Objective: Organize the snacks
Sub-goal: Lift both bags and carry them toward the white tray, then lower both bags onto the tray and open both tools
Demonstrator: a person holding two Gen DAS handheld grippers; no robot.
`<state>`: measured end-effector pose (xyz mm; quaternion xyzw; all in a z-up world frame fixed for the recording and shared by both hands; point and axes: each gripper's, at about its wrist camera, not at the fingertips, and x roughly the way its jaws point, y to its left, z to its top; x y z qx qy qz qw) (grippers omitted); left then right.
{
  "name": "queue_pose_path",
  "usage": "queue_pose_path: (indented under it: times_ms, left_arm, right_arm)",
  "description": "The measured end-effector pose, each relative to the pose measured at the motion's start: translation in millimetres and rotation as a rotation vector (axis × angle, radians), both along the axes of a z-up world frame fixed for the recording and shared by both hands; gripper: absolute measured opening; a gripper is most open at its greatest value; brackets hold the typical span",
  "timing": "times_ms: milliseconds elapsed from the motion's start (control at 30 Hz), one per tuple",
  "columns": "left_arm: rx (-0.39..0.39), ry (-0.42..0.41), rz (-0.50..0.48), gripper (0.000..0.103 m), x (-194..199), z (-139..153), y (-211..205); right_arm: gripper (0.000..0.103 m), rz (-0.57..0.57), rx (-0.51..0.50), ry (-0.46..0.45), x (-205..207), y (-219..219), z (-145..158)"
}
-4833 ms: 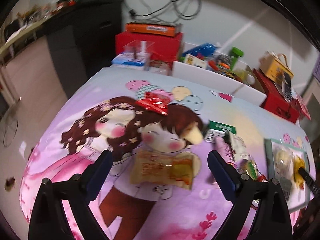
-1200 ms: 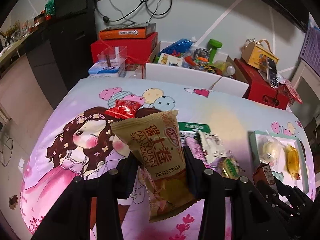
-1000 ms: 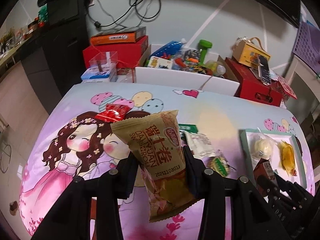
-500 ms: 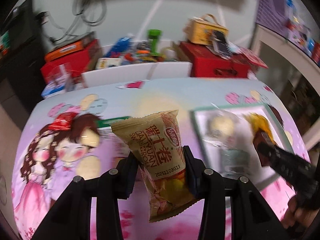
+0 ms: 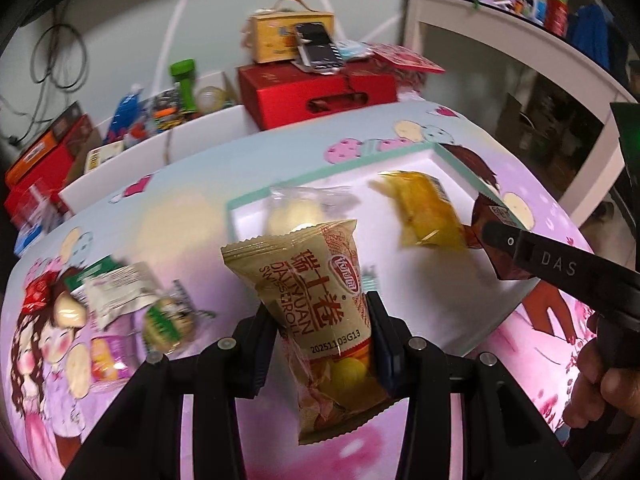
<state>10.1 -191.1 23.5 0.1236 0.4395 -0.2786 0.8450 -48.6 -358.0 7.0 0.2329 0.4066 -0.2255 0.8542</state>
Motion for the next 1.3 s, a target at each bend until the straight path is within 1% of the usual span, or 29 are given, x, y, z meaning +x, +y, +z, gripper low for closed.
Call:
queue_pose_path:
  times_ms: [267,433,533,600,633,667,700,733,833,900,1000,1300]
  left_arm:
    - [-0.005,-0.012,-0.099,0.044,-3,-12,-37]
    - [0.0,-0.026,-0.125,0.044,-1,-19,-52]
    - [-0.007,-0.044,-0.126,0.044,-1,-17,-53]
    - [-0.012,-0.039,-0.139,0.045,-1,-16,-53]
    - [-0.013,-0.034,-0.145,0.049,-1,-16,-53]
    - [-0.013,-0.037,-0.142,0.061,-1,-15,-52]
    - [-0.009,-0.048,-0.134,0.065,-1,-14,-52]
    - [-0.01,-0.052,-0.127,0.066,-1,-12,-51]
    - [-0.02,-0.043,-0.119,0.066,2,-8,-46]
    - [-0.014,-0.042,-0.103,0.066,4,-7,-41]
    - [0.002,-0.03,-0.055,0.066,11,-7,-32]
    - [-0.009,0.055,0.122,0.067,37,-15,7]
  right_arm:
    - [0.043,-0.016,0.018,0.008,-1,-8,-3]
    - [0.043,-0.017,0.026,0.019,1,-10,-6]
    - [0.043,-0.016,0.03,0.024,2,-11,-7]
    - [0.043,-0.014,0.032,0.027,3,-11,-8]
    - [0.043,-0.014,0.033,0.029,3,-11,-8]
    - [0.043,-0.014,0.035,0.031,4,-11,-8]
    - [0.043,-0.014,0.036,0.032,4,-12,-9]
    - [0.043,-0.014,0.037,0.032,4,-12,-8]
    - [0.043,-0.01,0.037,0.036,4,-12,-9]
    - [0.044,-0.01,0.041,0.043,5,-12,-10]
    - [0.044,-0.023,0.048,0.042,5,-14,-11]
    - [0.044,0.0,0.035,0.066,9,-9,-13]
